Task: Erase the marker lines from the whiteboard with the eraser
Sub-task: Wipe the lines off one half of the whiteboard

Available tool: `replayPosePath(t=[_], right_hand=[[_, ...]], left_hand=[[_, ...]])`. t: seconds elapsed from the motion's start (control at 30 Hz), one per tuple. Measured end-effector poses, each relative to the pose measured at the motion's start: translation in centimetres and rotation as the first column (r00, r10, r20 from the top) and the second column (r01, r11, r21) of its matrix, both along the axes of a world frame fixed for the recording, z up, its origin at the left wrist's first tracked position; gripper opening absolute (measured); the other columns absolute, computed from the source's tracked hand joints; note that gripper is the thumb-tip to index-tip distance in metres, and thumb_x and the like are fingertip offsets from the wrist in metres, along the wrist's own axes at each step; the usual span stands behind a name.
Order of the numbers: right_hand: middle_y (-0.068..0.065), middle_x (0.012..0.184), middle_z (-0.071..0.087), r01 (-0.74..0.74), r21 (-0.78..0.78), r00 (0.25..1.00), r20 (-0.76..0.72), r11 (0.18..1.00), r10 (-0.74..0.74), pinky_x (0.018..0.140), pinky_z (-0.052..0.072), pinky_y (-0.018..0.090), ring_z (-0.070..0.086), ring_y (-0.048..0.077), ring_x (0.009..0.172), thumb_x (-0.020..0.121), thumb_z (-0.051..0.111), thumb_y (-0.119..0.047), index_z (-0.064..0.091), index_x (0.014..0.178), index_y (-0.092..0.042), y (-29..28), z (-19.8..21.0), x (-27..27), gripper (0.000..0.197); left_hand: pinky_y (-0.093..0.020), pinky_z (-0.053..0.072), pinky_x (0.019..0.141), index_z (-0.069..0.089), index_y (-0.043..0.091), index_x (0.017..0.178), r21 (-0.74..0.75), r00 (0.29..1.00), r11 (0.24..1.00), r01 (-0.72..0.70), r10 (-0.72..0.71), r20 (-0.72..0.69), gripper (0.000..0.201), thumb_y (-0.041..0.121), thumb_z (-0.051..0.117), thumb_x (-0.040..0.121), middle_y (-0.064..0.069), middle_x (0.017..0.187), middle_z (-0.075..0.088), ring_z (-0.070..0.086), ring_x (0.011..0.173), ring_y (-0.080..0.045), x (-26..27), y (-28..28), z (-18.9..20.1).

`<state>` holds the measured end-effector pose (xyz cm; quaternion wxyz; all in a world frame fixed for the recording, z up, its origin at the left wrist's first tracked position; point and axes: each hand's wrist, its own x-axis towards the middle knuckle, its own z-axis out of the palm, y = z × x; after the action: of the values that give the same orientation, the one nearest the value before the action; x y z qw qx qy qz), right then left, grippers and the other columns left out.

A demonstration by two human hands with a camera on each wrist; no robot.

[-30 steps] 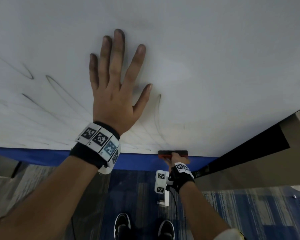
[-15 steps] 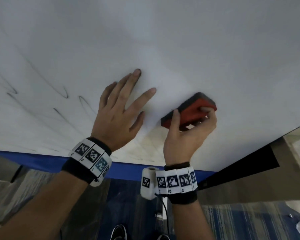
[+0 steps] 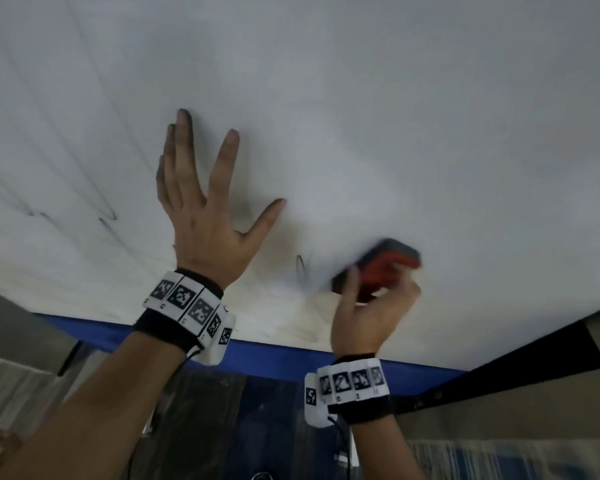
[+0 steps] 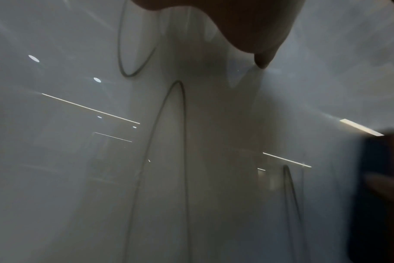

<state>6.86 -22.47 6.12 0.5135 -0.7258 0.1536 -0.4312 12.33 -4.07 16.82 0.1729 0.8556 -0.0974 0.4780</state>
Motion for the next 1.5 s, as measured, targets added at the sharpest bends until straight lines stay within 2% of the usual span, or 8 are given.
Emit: replayPosePath(t=[0.13, 0.27, 0.33, 0.67, 0.87, 0.97, 1.17, 1.5], right_hand=[[0.019, 0.124, 0.048, -0.058, -0.177, 0.996, -0.075, 0.983, 0.045, 0.070, 0.058, 0.039, 0.056, 0.033, 0.106, 0.088, 0.078, -0.023, 0.047, 0.127, -0.020, 0.2, -2.2, 0.4, 0.050], [0.011, 0.135, 0.044, 0.139, 0.354, 0.985, -0.150, 0.925, -0.090, 0.094, 0.056, 0.052, 0.053, 0.023, 0.113, 0.095, 0.068, -0.004, 0.034, 0.144, -0.036, -1.3, -7.4, -1.2, 0.068], [0.010, 0.141, 0.040, 0.230, 0.575, 0.969, -0.211, 0.785, -0.129, 0.103, 0.051, 0.059, 0.051, 0.024, 0.118, 0.096, 0.063, 0.004, 0.027, 0.154, -0.017, -1.6, -8.0, -1.1, 0.071], [0.008, 0.132, 0.044, -0.025, 0.337, 0.999, -0.037, 0.941, 0.039, 0.078, 0.058, 0.033, 0.054, 0.027, 0.115, 0.092, 0.071, -0.006, 0.038, 0.132, -0.027, -0.2, -4.6, -0.4, 0.056], [0.027, 0.145, 0.043, 0.400, 0.788, 0.916, -0.359, 0.468, -0.178, 0.108, 0.046, 0.055, 0.055, 0.038, 0.123, 0.096, 0.065, -0.002, 0.024, 0.150, -0.002, -4.7, -14.1, -0.2, 0.068], [0.016, 0.143, 0.051, 0.429, 0.865, 0.903, -0.409, 0.262, -0.127, 0.101, 0.051, 0.059, 0.058, 0.035, 0.122, 0.095, 0.068, -0.008, 0.035, 0.148, -0.008, -4.4, -11.3, 0.6, 0.062], [0.015, 0.142, 0.037, 0.131, 0.894, 0.975, -0.195, 0.429, 0.109, 0.085, 0.058, 0.057, 0.052, 0.027, 0.118, 0.099, 0.057, 0.002, 0.026, 0.125, -0.022, -2.0, -8.6, -0.1, 0.047], [0.030, 0.141, 0.052, 0.455, 0.861, 0.786, -0.509, 0.229, 0.352, 0.057, 0.060, 0.052, 0.058, 0.053, 0.116, 0.102, 0.054, 0.002, 0.047, 0.141, -0.001, -1.2, -19.0, -0.6, 0.040]], left_hand=[[-0.063, 0.014, 0.124, 0.034, 0.014, 0.153, -0.005, 0.999, 1.000, -0.001, 0.001, -0.038, 0.083, 0.055, 0.070, 0.091, -0.042, 0.156, 0.022, 0.017, 0.149, -0.053, 0.6, -0.4, -1.2], [-0.061, 0.009, 0.125, 0.029, 0.015, 0.154, 0.001, 0.999, 1.000, -0.007, 0.007, -0.052, 0.085, 0.057, 0.068, 0.092, -0.042, 0.156, 0.021, 0.016, 0.149, -0.053, 0.9, -0.4, -1.6], [-0.060, 0.009, 0.125, 0.028, 0.015, 0.154, 0.002, 0.999, 1.000, -0.004, 0.005, -0.046, 0.085, 0.057, 0.068, 0.091, -0.042, 0.156, 0.022, 0.015, 0.149, -0.052, 0.9, -0.4, -1.8], [-0.061, 0.011, 0.124, 0.027, 0.014, 0.153, 0.008, 0.998, 1.000, -0.014, 0.015, -0.060, 0.085, 0.057, 0.067, 0.092, -0.042, 0.155, 0.024, 0.017, 0.148, -0.052, 0.8, -0.4, -2.8], [-0.063, 0.014, 0.123, 0.029, 0.013, 0.152, 0.028, 0.998, 1.000, -0.001, 0.003, -0.070, 0.084, 0.056, 0.068, 0.092, -0.042, 0.154, 0.027, 0.017, 0.147, -0.050, 0.5, -0.4, -3.0], [-0.067, 0.014, 0.122, 0.028, 0.013, 0.151, 0.033, 0.997, 0.999, -0.005, 0.007, -0.079, 0.086, 0.059, 0.069, 0.090, -0.043, 0.153, 0.028, 0.018, 0.147, -0.052, 0.4, -0.4, -3.3], [-0.068, 0.013, 0.120, 0.029, 0.012, 0.150, 0.043, 0.997, 0.999, -0.011, 0.015, -0.076, 0.086, 0.061, 0.067, 0.090, -0.046, 0.150, 0.029, 0.022, 0.143, -0.060, 0.4, -0.5, -3.9], [-0.073, 0.018, 0.117, 0.040, 0.004, 0.149, 0.095, 0.995, 0.995, -0.030, 0.039, -0.091, 0.083, 0.061, 0.064, 0.092, -0.047, 0.149, 0.032, 0.028, 0.141, -0.063, 0.2, -0.2, -5.2]])
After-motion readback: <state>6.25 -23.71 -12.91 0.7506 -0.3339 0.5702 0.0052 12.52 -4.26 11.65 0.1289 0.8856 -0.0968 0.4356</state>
